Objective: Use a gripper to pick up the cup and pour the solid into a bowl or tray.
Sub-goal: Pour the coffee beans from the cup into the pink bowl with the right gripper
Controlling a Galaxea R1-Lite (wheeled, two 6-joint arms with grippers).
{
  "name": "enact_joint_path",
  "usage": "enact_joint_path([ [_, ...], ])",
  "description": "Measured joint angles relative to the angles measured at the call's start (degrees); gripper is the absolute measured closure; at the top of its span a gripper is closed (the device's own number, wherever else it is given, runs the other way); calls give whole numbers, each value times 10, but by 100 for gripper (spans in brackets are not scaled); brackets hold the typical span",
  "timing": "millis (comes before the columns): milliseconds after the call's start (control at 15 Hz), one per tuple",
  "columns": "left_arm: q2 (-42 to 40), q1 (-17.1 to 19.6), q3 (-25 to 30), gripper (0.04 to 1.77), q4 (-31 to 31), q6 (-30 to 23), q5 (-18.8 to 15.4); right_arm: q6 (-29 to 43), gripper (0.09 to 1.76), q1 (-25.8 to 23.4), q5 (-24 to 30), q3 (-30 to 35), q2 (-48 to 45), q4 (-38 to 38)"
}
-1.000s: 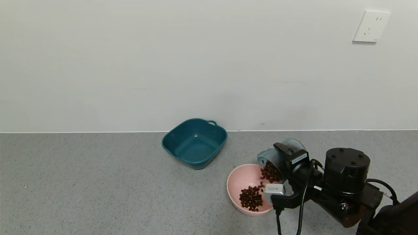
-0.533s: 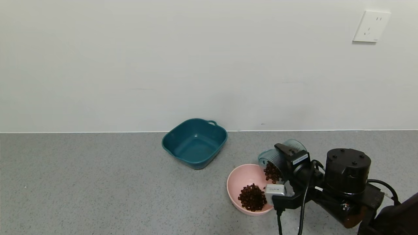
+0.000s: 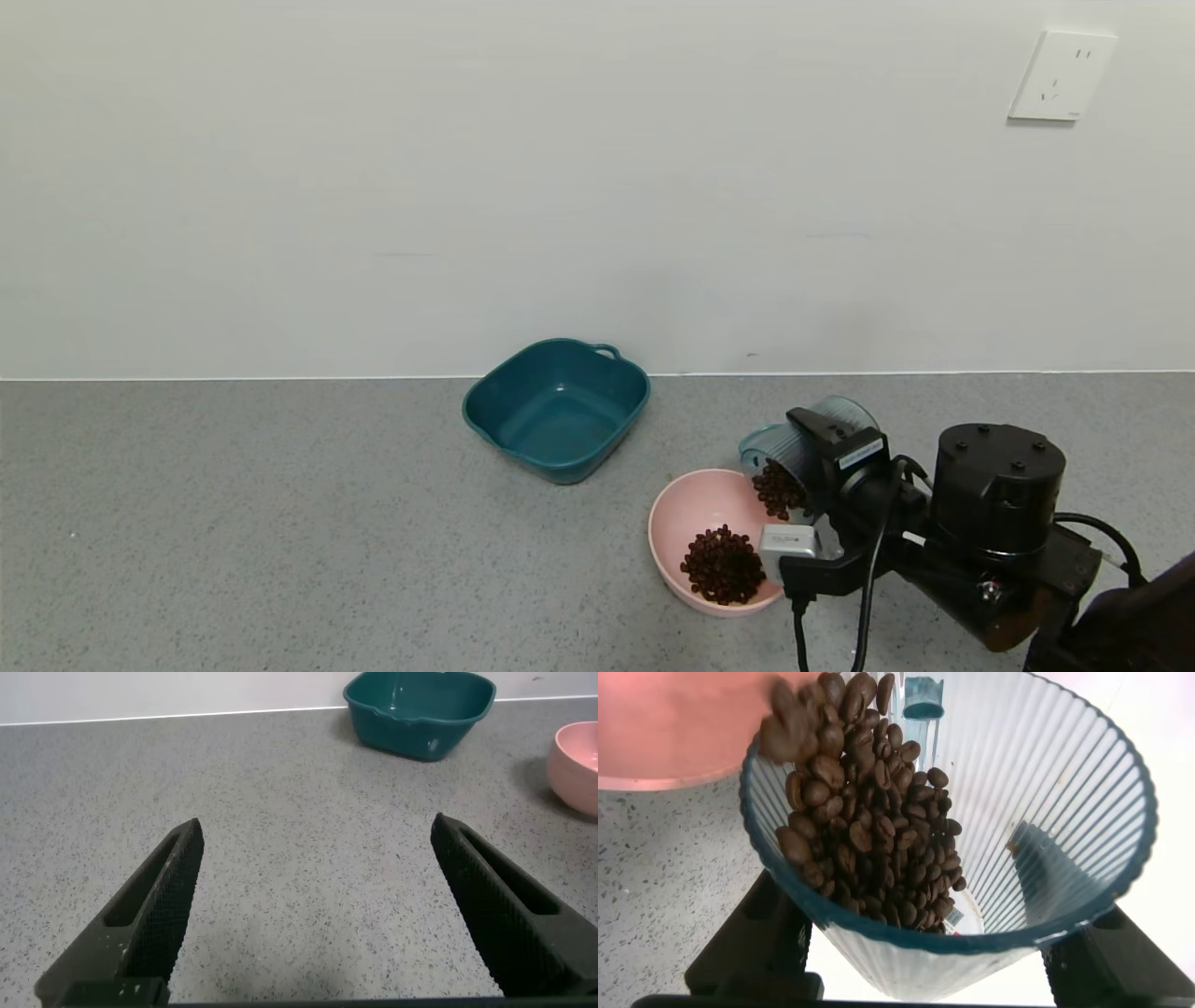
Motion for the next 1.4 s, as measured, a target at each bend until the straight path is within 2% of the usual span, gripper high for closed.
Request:
enact_joint_path([
  [400,0,0,0,6,0,0,0,7,48,-2,1,1,0,0],
  [733,0,0,0,6,0,0,0,50,48,-3,1,4,0,0],
  [1000,0,0,0,6,0,0,0,109,48,-3,1,5,0,-24],
  [1400,0,0,0,6,0,0,0,244,48,-2,-3,-1,0,-49],
])
